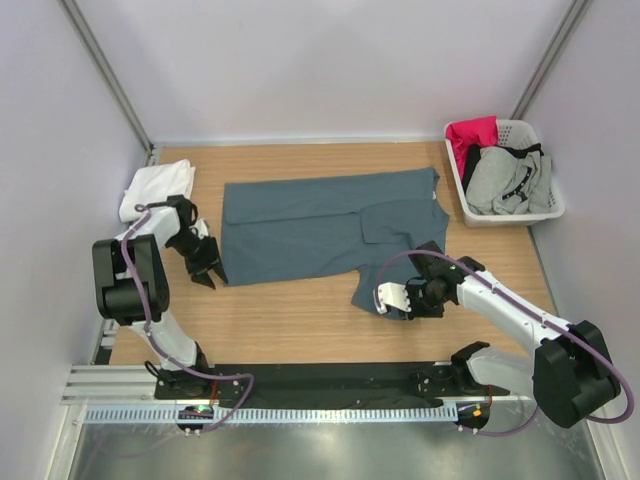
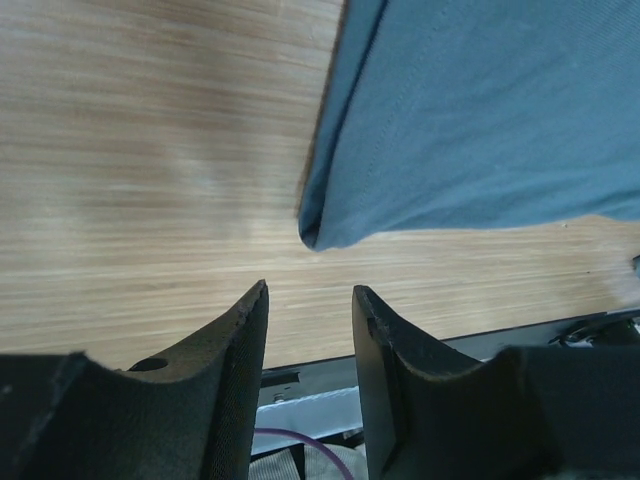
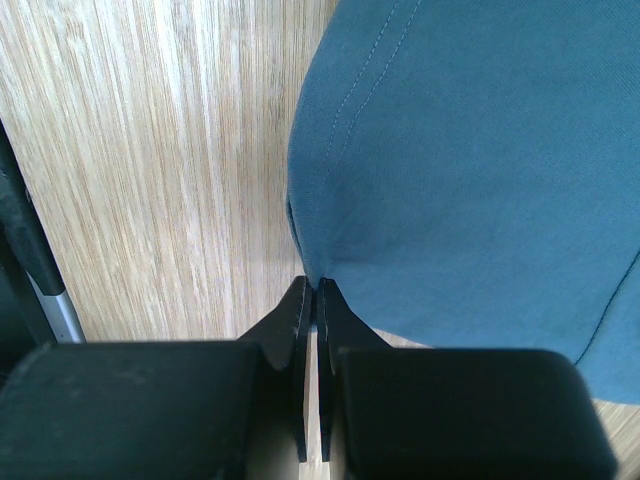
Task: Fold and stack the t-shirts
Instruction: Fold the tshirt
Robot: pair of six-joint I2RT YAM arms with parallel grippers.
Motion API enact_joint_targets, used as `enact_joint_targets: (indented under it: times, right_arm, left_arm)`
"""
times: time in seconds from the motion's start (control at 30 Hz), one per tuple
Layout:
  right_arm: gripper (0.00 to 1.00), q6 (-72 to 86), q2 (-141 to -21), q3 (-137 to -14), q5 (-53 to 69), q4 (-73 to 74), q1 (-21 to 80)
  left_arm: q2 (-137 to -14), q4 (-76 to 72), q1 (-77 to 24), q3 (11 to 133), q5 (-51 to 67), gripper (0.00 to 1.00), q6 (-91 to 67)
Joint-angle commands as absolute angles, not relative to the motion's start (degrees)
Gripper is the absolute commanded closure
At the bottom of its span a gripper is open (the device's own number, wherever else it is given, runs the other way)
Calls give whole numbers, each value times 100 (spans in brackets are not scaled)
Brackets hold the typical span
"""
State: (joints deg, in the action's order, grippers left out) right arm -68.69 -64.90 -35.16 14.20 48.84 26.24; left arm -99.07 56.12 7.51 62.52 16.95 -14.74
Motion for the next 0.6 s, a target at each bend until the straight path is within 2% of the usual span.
enact_joint_targets:
  times: [0.0,0.43,0.57]
  right_arm:
    - [97,-6750,-6504,-3595,1415,4764,2663]
    - [97,-6592,-6636,-3577,1398,4623,2663]
    - [97,-6592,-6653,-3586,1406,4597,2654]
  left_arm:
    - [-10063,5502,773,6504,1749,60,-1547]
    - [-10441,5423,765,6566,1907,64,-1494]
    - [-10415,5449,765,6469,1995,69,-1459]
